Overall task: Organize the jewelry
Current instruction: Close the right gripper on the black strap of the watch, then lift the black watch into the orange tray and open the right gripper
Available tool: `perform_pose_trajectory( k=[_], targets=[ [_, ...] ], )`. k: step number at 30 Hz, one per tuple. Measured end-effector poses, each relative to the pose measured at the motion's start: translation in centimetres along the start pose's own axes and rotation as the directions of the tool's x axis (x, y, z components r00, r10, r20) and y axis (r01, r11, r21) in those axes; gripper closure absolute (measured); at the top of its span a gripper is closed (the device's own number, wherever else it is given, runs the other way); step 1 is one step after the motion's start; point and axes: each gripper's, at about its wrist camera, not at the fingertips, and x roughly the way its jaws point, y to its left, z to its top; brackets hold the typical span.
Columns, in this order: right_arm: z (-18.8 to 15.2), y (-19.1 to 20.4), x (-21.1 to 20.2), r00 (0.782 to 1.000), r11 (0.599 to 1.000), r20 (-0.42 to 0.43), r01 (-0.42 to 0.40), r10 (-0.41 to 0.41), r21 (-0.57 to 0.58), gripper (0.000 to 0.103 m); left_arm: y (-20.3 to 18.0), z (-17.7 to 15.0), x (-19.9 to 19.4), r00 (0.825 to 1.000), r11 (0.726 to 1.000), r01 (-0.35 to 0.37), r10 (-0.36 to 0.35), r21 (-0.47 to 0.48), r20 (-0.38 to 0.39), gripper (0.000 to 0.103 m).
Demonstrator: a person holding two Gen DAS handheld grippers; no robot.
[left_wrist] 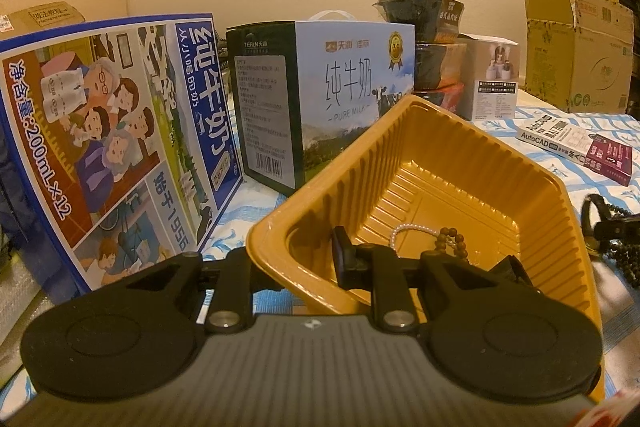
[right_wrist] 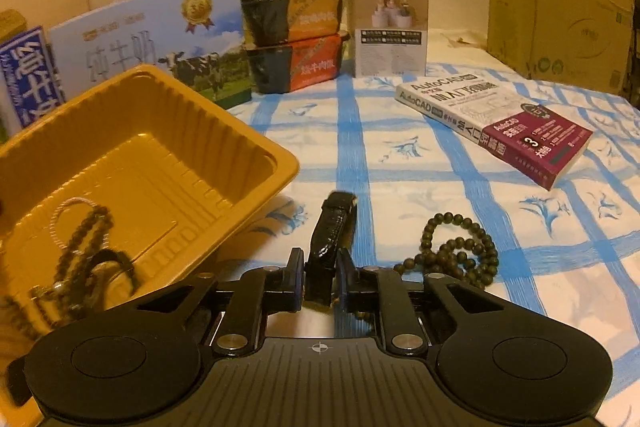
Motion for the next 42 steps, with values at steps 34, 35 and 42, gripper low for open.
perform_pose_trajectory(
  k=[34,35,42],
  targets=[
    [4.7,12.8,-2.3,0.908,0.911,0.075,-0.412,0.412,-0.023,0.087,0.1,-0.5,0.1,0.999,1.000,-0.025,0.025,-0.005,-0.023,0.081],
    [5.1,12.6,-2.5,0.911,0.915,0.086,-0.404,0.404,-0.016,0.086,0.2,-0.5,0.1,0.999,1.000,-0.024,0.024,-0.007,-0.022,0.081],
    [4.2,10.0,-4.8,0.936,0.940,0.099,-0.342,0.339,0.016,0.052,0.1,-0.5,0.1,0.999,1.000,-0.026,0.026,-0.008,-0.022,0.081]
  ],
)
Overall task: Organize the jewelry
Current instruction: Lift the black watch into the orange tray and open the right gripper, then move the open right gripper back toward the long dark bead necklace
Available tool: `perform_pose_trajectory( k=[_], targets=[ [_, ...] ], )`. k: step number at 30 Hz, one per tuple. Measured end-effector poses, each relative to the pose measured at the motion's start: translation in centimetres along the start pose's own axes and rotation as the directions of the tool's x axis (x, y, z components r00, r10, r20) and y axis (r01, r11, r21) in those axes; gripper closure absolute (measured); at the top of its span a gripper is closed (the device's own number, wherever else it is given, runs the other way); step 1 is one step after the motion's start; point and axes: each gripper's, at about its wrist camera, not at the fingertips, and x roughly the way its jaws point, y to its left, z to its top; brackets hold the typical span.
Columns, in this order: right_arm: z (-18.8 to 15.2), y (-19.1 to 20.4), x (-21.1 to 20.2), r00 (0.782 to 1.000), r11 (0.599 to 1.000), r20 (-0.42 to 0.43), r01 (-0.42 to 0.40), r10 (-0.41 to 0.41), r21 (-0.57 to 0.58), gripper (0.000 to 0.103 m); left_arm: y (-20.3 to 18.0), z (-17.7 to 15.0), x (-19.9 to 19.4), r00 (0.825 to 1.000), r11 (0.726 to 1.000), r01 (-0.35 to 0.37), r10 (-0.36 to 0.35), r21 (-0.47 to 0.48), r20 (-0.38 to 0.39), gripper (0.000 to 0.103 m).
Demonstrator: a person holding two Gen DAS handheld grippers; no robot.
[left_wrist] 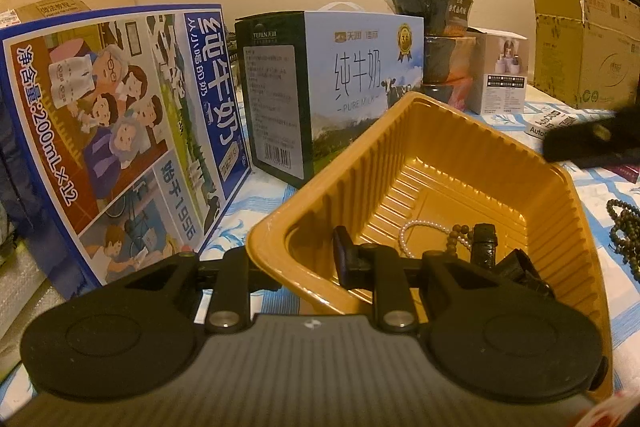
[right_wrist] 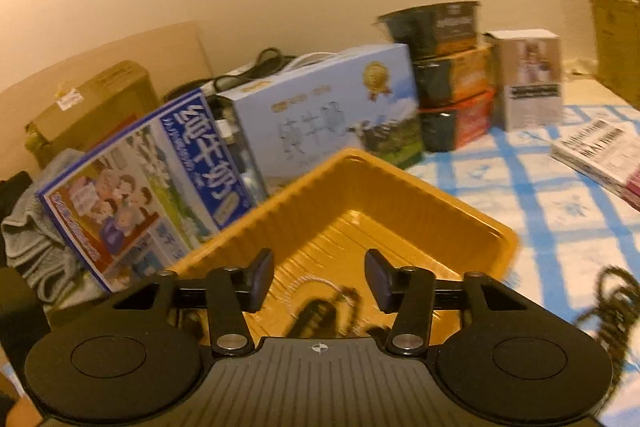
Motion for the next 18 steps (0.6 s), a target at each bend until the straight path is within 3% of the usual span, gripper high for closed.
perform_pose_trajectory(
  k=[10,18],
  targets=[
    [-4.4,-4.4,-5.1,0.986,0.979,-0.050,0.163,-0.158,0.124,0.049,-0.2,0.1,-0.2,1.000,1.000,-0.007,0.007,0.005,0.003,0.081],
    [-7.2,-6.0,-9.1,0.962,0.939,-0.090,0.272,-0.258,0.212,0.048,-0.4,0.2,-0.2,1.000,1.000,-0.009,0.009,0.013,0.006,0.081]
  ],
)
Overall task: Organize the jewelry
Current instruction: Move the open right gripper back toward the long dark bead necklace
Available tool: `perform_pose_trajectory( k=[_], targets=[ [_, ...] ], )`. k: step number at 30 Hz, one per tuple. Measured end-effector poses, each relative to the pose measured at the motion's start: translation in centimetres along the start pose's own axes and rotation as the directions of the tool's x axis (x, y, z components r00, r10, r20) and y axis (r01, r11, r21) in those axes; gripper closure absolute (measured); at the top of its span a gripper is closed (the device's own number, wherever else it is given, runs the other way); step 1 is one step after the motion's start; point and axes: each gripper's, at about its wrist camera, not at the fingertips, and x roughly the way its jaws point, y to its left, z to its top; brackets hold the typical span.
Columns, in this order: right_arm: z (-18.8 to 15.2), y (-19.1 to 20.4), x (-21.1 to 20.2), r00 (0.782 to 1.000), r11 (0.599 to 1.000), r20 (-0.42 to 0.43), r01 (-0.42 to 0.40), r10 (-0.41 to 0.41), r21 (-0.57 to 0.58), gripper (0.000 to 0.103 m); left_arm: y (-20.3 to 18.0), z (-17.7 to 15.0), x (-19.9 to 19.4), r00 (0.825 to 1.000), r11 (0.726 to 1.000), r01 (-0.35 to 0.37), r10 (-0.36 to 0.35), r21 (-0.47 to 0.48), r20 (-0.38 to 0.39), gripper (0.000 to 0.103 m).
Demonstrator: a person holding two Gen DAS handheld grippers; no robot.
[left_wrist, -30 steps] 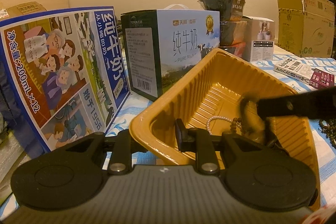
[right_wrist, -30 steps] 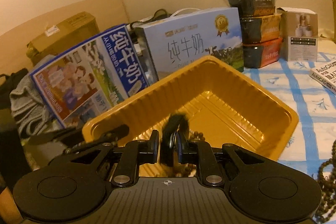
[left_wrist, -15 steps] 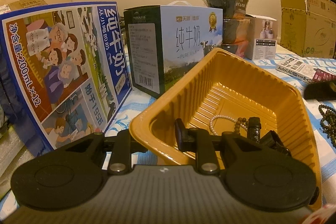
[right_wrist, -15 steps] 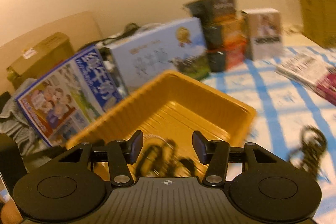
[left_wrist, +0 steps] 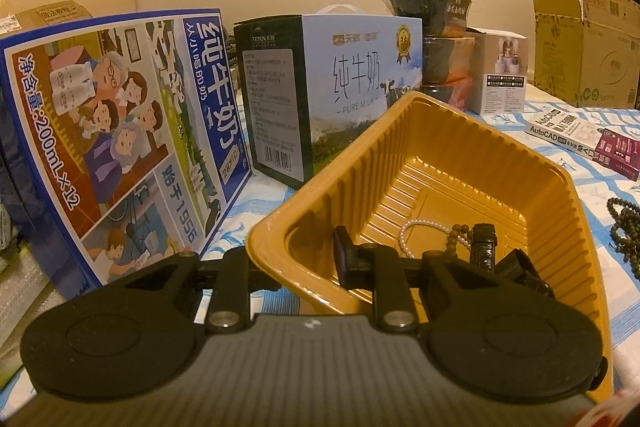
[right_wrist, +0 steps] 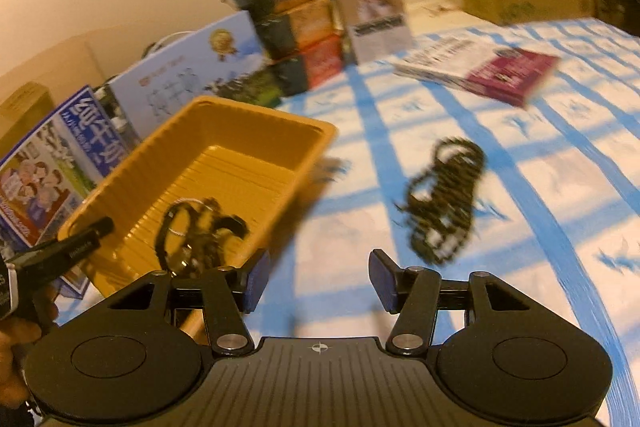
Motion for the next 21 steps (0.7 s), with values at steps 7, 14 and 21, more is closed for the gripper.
perform_pose_trajectory(
  k=[7,14,21],
  targets=[
    [-1.7,-1.3,-1.8,0.997,0.997,-0.035,0.068,-0.067,0.026,0.048,0.0,0.0,0.0,1.000,1.000,0.000,0.000,0.005,0.002,0.081],
    [-1.8,-2.5,-2.8,0.993,0.993,-0.026,0.113,-0.112,0.038,0.048,-0.1,0.1,0.0,1.000,1.000,-0.002,0.002,0.005,0.001,0.082],
    [-1.7,-3.6,-2.6,0.985,0.985,-0.013,0.172,-0.172,0.018,0.048,-0.1,0.2,0.1,1.000,1.000,-0.003,0.003,0.005,0.001,0.081]
  ],
)
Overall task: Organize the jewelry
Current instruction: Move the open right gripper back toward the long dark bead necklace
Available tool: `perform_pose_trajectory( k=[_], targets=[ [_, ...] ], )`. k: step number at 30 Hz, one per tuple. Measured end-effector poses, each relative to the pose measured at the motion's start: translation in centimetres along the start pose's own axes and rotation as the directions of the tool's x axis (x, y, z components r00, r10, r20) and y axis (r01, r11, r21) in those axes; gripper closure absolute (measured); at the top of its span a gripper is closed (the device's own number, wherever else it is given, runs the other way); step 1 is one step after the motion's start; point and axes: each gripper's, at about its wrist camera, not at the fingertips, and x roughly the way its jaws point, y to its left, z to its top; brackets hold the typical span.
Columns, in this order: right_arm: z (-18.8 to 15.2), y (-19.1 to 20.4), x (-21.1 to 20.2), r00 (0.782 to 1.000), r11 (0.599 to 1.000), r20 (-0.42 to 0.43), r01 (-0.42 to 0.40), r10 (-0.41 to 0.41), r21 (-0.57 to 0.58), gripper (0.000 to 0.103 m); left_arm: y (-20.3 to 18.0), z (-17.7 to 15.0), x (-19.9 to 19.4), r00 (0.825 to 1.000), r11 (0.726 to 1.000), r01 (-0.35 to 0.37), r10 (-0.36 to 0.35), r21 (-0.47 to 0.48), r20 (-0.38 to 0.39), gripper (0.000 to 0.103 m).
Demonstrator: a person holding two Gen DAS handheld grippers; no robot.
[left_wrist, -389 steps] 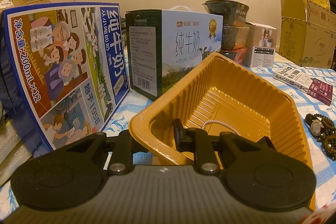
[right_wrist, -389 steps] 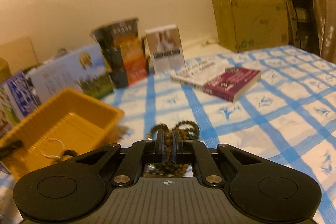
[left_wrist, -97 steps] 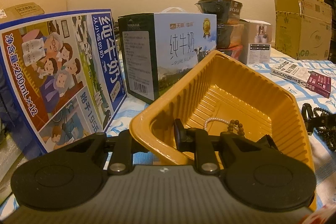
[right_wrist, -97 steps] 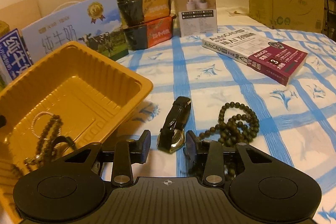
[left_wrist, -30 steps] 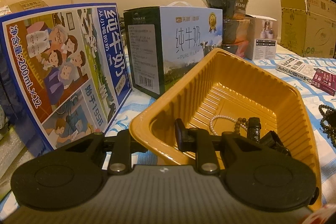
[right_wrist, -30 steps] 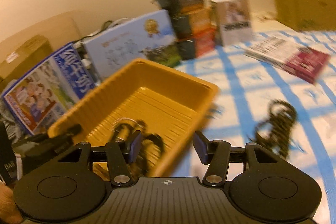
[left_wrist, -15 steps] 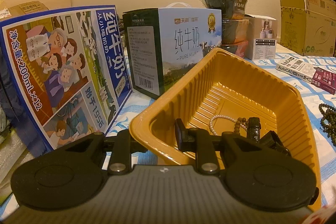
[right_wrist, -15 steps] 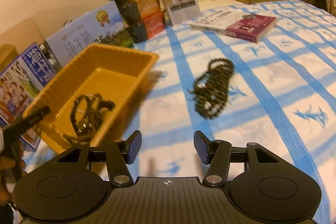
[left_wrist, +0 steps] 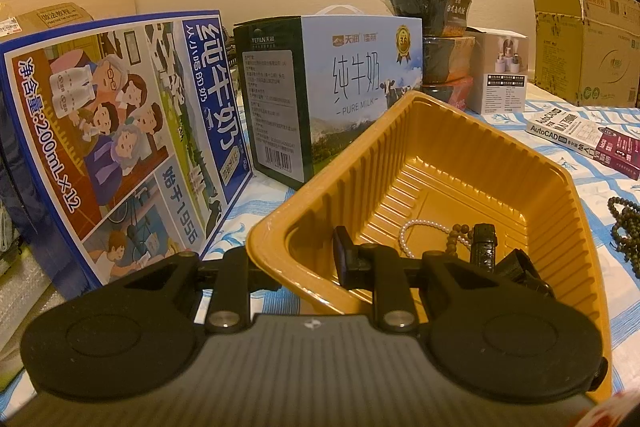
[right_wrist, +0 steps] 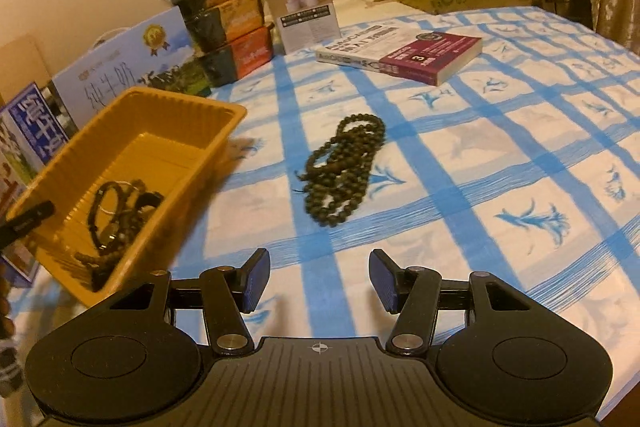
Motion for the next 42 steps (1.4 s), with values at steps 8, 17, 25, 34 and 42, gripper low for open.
perform_pose_trajectory(
  k=[8,17,25,34,42],
  targets=[
    [0.0,-0.7,0.5,1.000,1.000,-0.009,0.019,-0.019,-0.015,0.048,0.0,0.0,0.0,1.000,1.000,0.000,0.000,0.000,0.001,0.081],
    [0.9,-1.2,1.3,0.999,0.998,-0.013,0.043,-0.044,-0.053,0.048,0.0,0.0,0.0,1.000,1.000,0.000,0.000,0.001,0.001,0.081],
    [2.1,-1.4,2.7,0.999,0.994,-0.004,0.049,-0.050,-0.101,0.048,0.0,0.0,0.0,1.000,1.000,0.000,0.000,0.000,-0.001,0.081],
    [4.1,-2.7,5.4,0.999,0.996,0.015,0.036,-0.035,-0.078,0.053,0.0,0.0,0.0,1.000,1.000,0.000,0.000,-0.001,0.000,0.081],
    [6.0,-2.2,7.5,0.999,0.997,0.039,0.010,-0.007,-0.080,0.064,0.0,0.0,0.0,1.000,1.000,0.000,0.000,0.000,-0.001,0.081]
  ],
)
